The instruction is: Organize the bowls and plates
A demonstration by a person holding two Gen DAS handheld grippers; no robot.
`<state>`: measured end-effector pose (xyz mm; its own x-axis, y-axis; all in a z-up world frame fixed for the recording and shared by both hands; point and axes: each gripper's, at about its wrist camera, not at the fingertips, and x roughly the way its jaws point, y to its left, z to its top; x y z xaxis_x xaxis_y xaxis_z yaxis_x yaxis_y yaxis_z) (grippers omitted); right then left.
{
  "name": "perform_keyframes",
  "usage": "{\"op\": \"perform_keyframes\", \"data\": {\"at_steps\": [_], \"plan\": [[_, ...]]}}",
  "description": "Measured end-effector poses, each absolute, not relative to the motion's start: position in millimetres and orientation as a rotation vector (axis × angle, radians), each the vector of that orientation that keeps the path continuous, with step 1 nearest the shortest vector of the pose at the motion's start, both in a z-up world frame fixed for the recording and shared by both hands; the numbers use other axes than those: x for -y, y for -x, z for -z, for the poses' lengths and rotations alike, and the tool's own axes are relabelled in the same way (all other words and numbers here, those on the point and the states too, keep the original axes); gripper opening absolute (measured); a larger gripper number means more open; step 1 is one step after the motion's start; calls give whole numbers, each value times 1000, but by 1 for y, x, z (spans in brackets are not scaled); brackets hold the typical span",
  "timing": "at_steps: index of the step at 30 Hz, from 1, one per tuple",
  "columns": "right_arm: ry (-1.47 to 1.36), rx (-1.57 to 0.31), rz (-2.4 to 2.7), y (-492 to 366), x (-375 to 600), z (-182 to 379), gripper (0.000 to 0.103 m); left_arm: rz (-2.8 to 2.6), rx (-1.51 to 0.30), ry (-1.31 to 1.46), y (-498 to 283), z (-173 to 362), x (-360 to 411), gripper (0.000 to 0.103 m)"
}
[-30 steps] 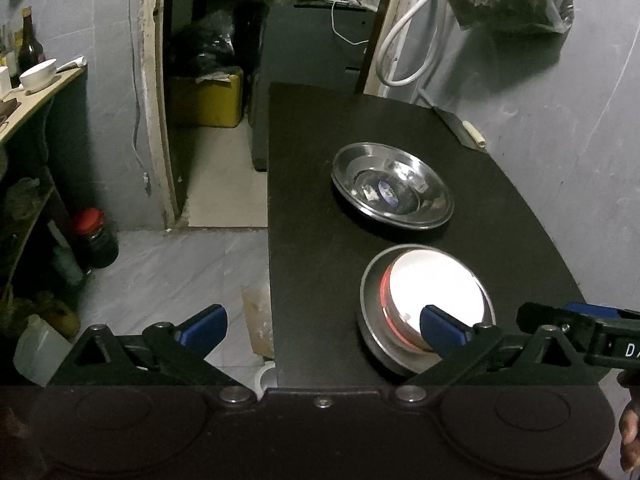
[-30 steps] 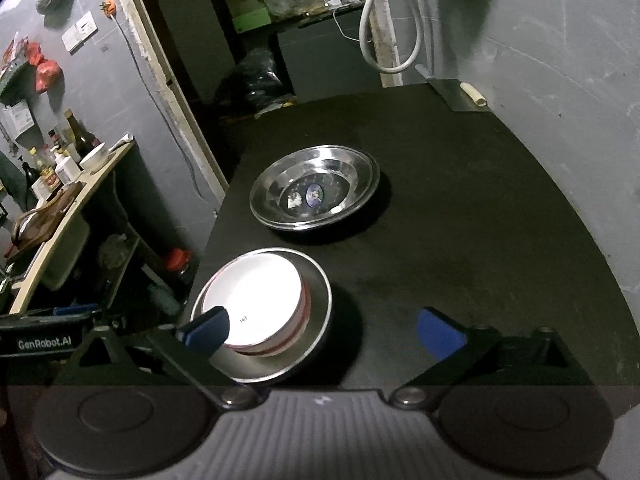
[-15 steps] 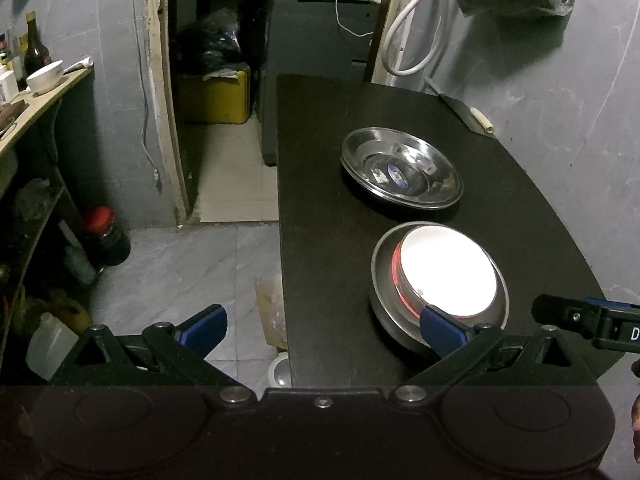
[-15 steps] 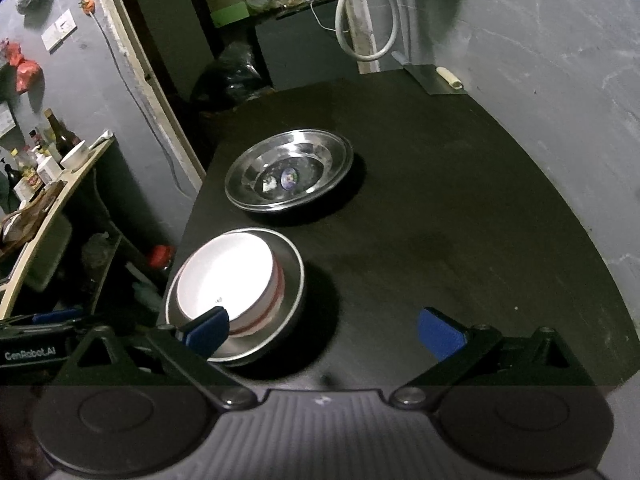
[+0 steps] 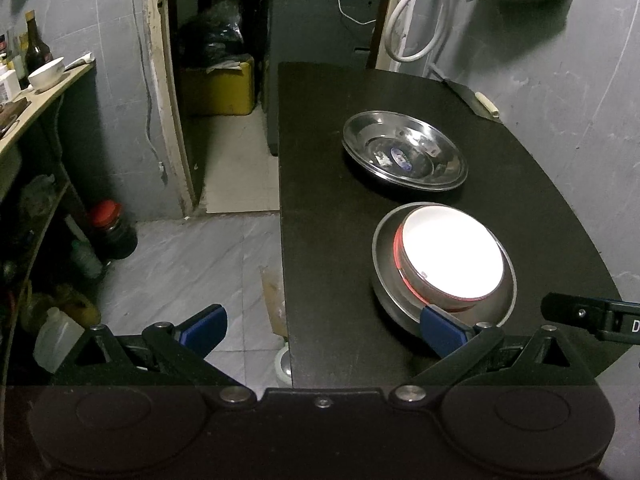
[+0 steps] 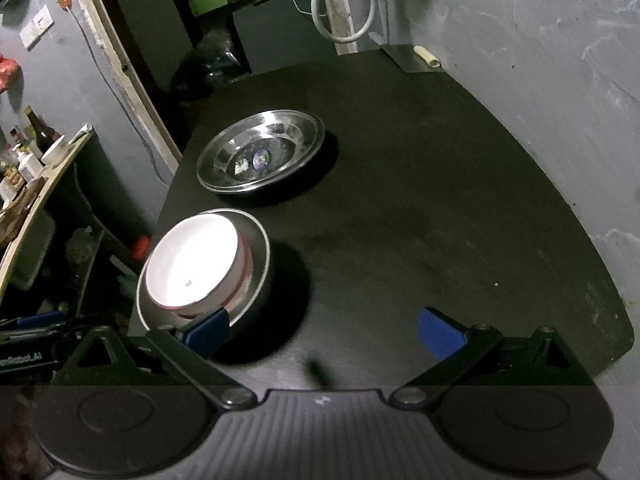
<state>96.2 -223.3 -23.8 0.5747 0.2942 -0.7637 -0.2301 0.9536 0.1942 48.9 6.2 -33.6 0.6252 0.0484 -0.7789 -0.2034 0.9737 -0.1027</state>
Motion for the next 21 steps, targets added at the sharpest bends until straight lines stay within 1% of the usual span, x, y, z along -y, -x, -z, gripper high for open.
{"op": "perform_keyframes", "data": {"at_steps": [21], "plan": [[-51,-946,-312,-120,219,30,103,-181,-916,187,-67,43,-9,102]]}}
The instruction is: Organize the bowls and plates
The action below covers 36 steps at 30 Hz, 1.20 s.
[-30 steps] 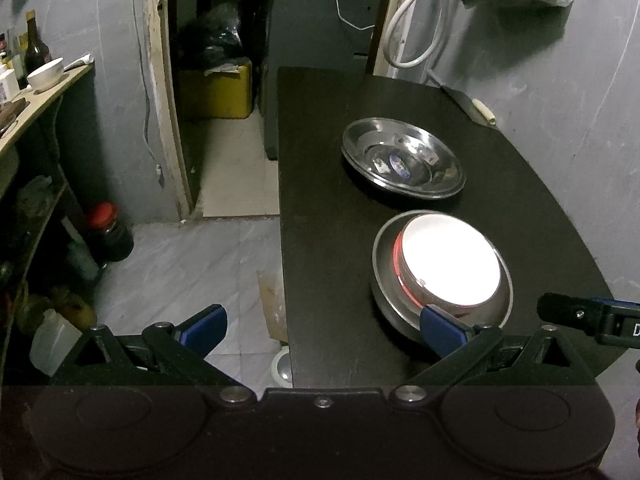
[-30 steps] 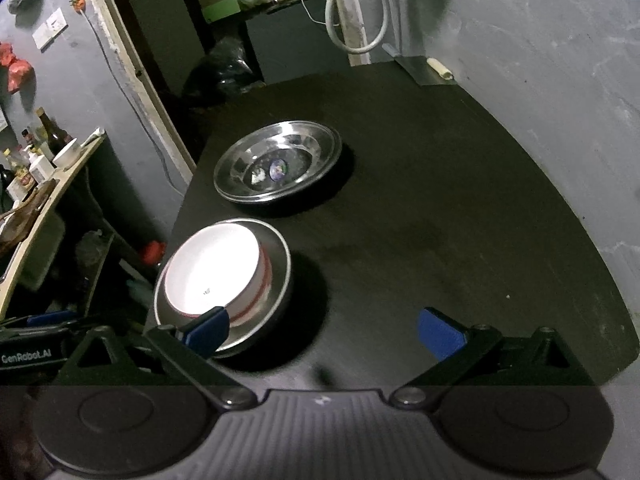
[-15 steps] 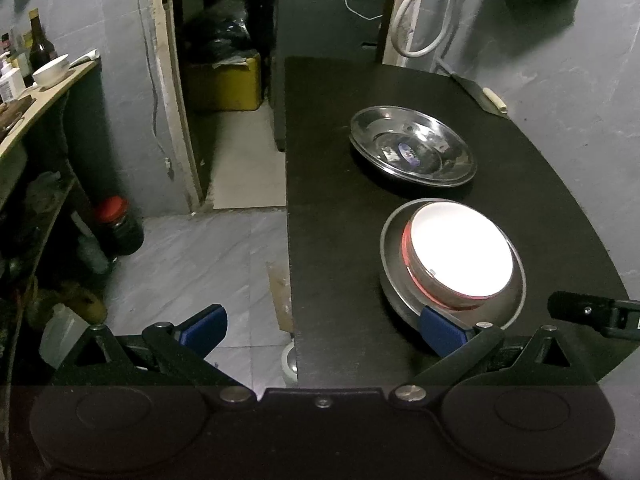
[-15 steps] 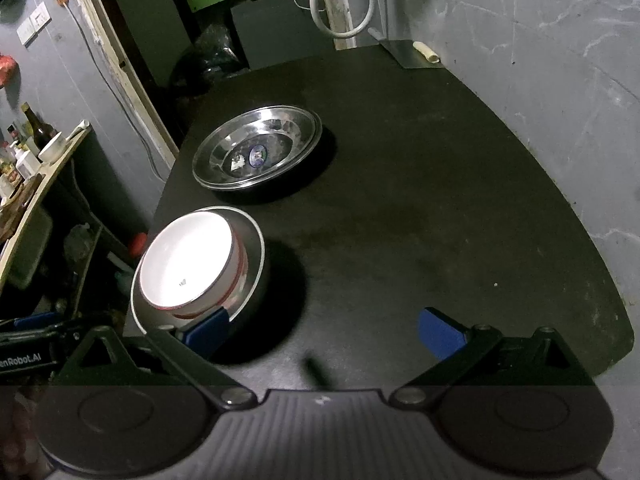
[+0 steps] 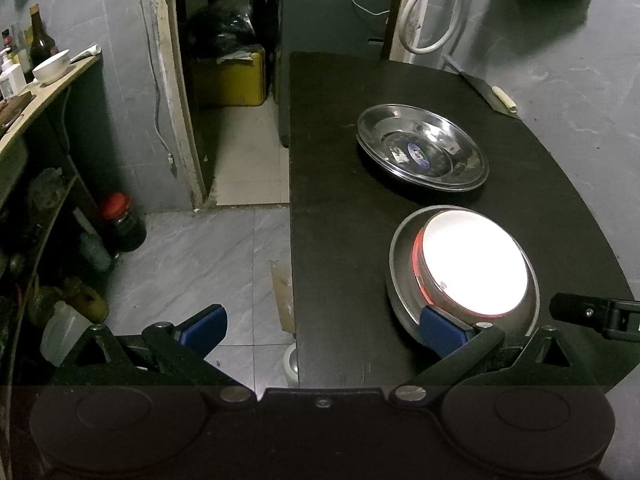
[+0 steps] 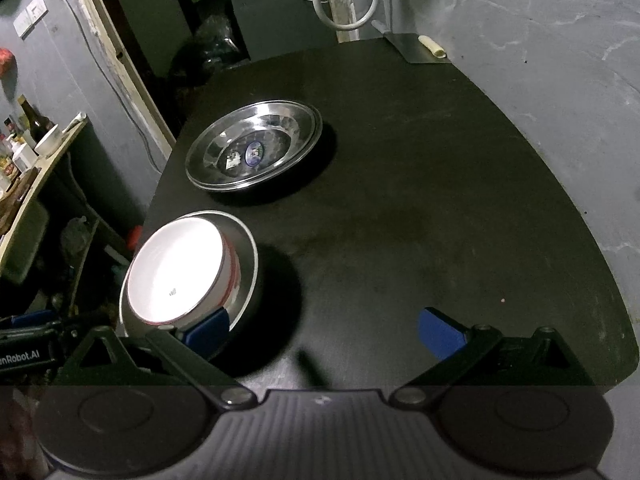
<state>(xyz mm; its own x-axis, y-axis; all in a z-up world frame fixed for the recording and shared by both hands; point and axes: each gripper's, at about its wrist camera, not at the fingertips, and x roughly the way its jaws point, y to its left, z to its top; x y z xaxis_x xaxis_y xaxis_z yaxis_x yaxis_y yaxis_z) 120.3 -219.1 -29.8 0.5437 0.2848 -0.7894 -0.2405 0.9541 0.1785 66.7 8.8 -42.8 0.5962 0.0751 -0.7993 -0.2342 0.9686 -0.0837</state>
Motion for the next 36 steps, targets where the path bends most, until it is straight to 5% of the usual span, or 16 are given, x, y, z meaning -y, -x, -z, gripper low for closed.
{"op": "perform_keyframes", "data": {"at_steps": [36], "plan": [[27,-1008,-329,-149,201,42,103,-155,-972,162,-93,57,-13,102]]}}
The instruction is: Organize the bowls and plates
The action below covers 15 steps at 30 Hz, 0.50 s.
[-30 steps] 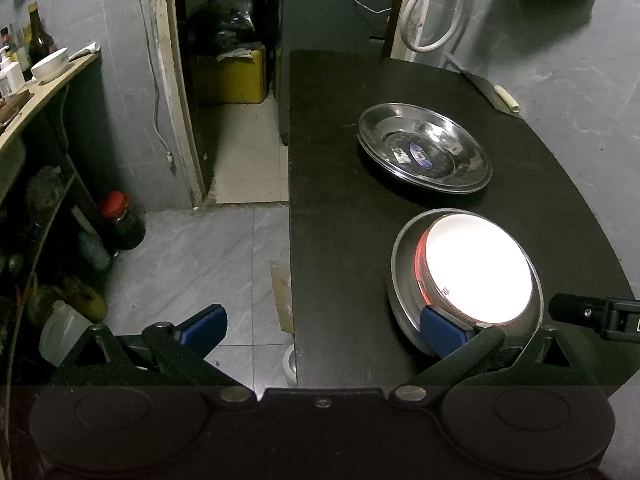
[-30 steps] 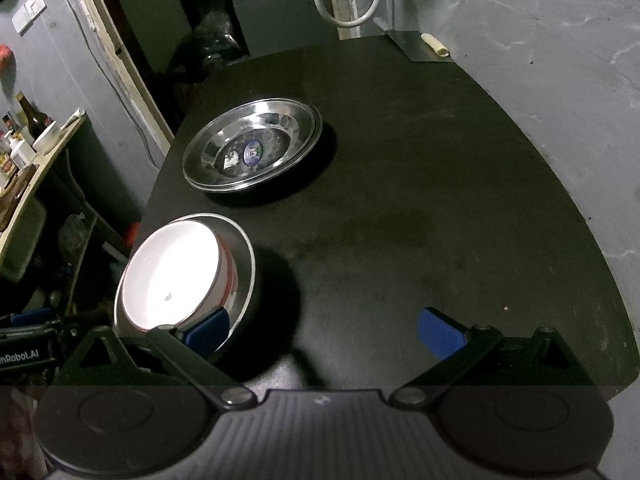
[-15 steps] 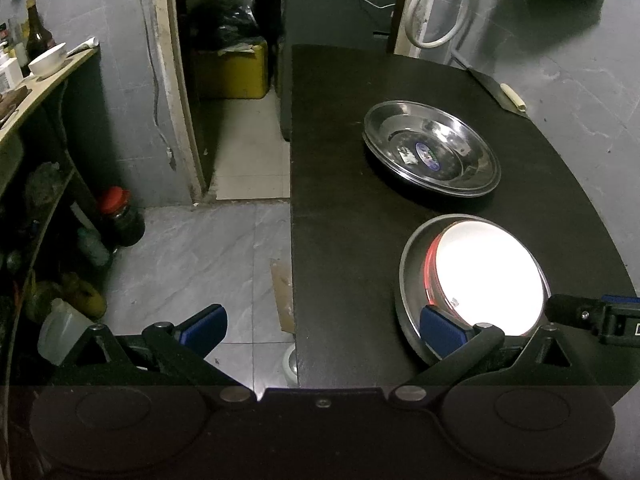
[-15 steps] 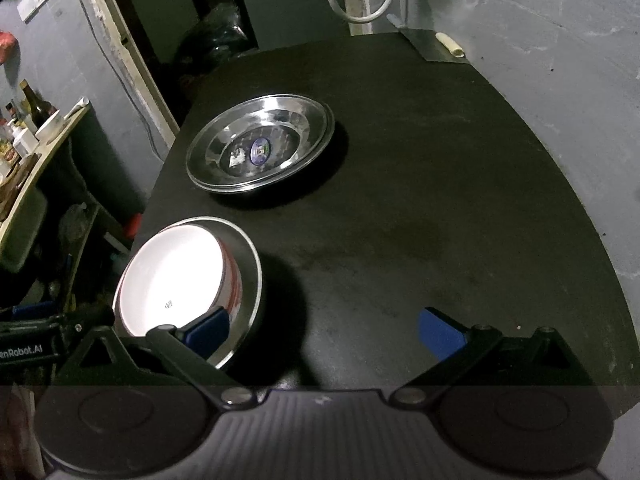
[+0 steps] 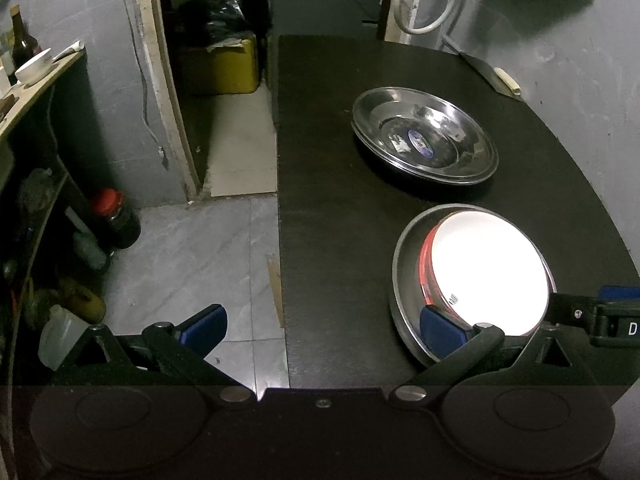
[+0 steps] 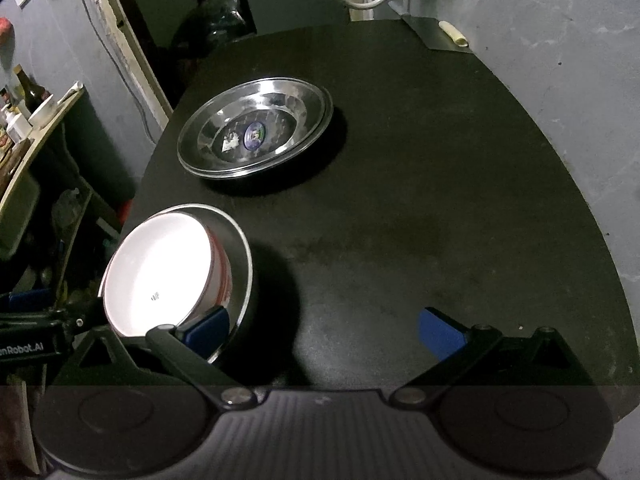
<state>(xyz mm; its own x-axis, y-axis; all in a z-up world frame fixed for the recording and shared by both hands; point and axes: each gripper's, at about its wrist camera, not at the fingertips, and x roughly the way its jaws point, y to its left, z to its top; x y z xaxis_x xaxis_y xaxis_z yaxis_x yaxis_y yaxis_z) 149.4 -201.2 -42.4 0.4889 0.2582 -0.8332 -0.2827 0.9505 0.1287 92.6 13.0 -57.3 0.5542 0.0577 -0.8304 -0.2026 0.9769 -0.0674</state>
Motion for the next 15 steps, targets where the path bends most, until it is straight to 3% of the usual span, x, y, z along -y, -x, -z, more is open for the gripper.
{"op": "perform_keyframes", "data": {"at_steps": [15], "plan": [[63,-1012,-341,-153,196,46,103,-165,-1003,92,-101,61,-9,102]]}}
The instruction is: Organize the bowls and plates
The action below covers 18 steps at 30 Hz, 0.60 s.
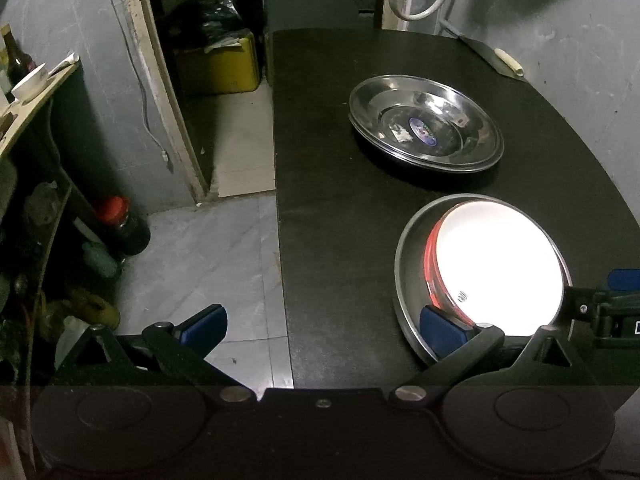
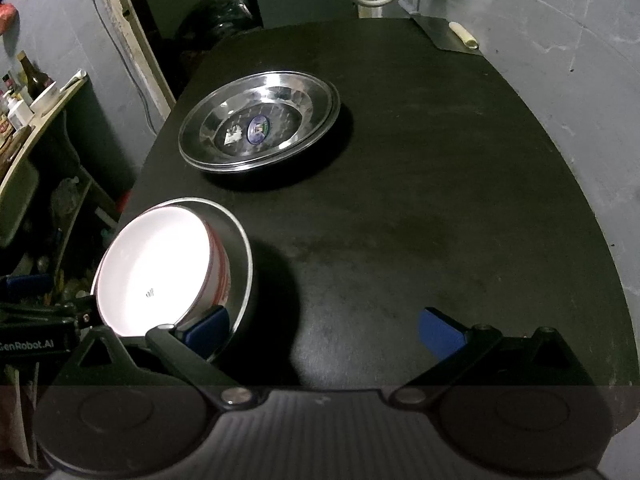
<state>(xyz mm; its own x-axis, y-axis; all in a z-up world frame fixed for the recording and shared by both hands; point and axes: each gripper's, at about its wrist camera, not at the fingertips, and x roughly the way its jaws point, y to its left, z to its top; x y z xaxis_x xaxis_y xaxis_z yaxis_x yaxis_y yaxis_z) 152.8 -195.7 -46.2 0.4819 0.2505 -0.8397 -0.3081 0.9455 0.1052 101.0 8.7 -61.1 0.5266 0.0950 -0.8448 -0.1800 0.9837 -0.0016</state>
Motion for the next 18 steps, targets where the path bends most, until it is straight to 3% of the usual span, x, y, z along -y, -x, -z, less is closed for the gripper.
{"op": "perform_keyframes", "data": {"at_steps": [18], "plan": [[137,-1002,-288,-153,180,54,103,-141,-1029,40,-105,62,-6,102]]}}
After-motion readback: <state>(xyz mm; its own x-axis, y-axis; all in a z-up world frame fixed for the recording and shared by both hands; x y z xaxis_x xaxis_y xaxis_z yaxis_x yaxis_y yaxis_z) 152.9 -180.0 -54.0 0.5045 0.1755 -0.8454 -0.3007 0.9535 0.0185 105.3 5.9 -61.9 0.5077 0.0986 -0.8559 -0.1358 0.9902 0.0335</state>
